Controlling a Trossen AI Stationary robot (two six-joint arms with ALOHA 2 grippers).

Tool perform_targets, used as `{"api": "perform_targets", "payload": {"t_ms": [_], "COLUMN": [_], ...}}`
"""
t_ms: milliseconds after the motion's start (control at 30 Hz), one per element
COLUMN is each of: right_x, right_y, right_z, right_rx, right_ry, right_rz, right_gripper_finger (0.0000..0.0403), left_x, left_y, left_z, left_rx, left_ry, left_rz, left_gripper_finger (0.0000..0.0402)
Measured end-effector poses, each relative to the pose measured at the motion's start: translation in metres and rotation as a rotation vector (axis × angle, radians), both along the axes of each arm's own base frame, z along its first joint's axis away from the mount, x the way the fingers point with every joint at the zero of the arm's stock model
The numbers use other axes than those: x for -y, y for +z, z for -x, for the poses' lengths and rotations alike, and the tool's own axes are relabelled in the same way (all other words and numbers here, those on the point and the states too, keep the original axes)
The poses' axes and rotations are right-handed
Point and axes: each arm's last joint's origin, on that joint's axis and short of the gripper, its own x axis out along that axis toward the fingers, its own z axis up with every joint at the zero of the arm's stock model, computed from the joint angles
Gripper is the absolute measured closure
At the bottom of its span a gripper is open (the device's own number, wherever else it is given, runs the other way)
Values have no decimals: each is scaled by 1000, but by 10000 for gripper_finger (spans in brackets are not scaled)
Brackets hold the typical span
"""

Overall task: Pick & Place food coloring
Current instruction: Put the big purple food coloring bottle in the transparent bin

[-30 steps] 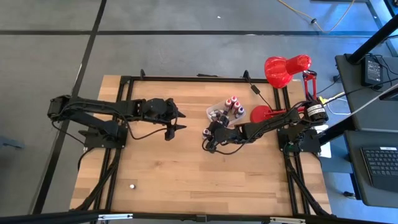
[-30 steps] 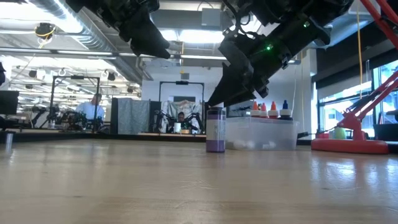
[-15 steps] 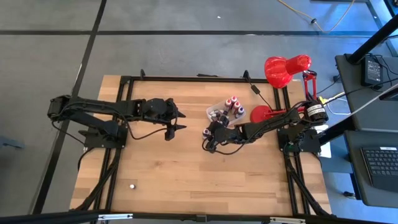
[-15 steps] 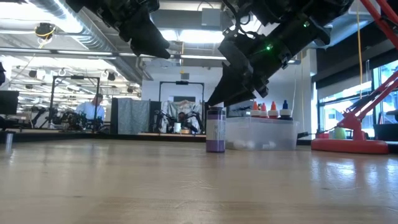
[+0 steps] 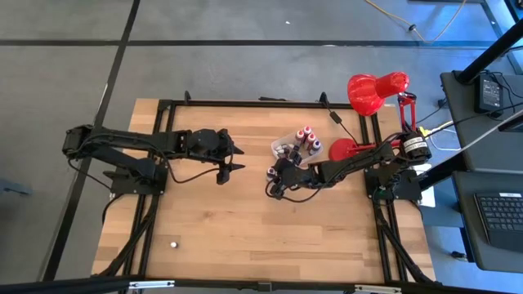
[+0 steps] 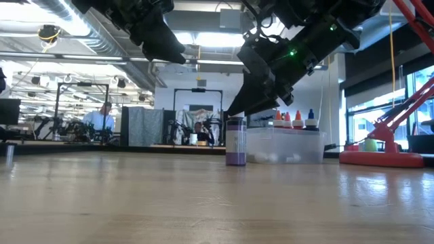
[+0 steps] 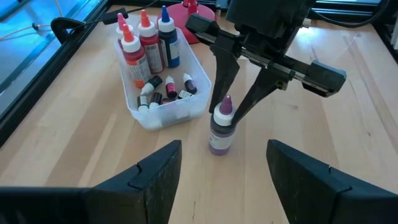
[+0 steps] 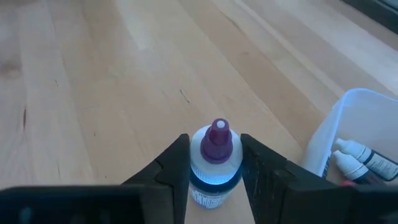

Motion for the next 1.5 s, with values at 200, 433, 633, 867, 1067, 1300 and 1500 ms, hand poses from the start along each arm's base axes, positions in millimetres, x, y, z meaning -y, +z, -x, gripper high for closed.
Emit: {"api": "perform_targets", "payload": {"t_ms": [200,433,633,867,1067,1300,1500], "right_x": [1,7,16,20,28,42,49], "right_y": [5,49,77,66,49,27,13], "right_z": [1,18,52,73,65,56,51], "right_rx": [65,212,202,87,27,-39,-64], "right_ry": [-93,-255,-415,-555,-595,-662,-698], "right_rz": [-52,-2,62,64,108,122,87], "right_gripper_finger": [277,279,279,279,280,279,274], "left_x": [0,0,0,-1,-2,-2,-2], "left_y": [0,0,0,0,0,0,0], "left_z": [0,0,0,0,0,0,0], "left_rx": [0,-1,-1,-6,-7,-7,-7], "left_ry": [0,0,6,11,31,32,32], "left_rz": [0,0,-4,-43,-60,-59,-59], "left_gripper_finger": [171,171,171,171,171,171,171]}}
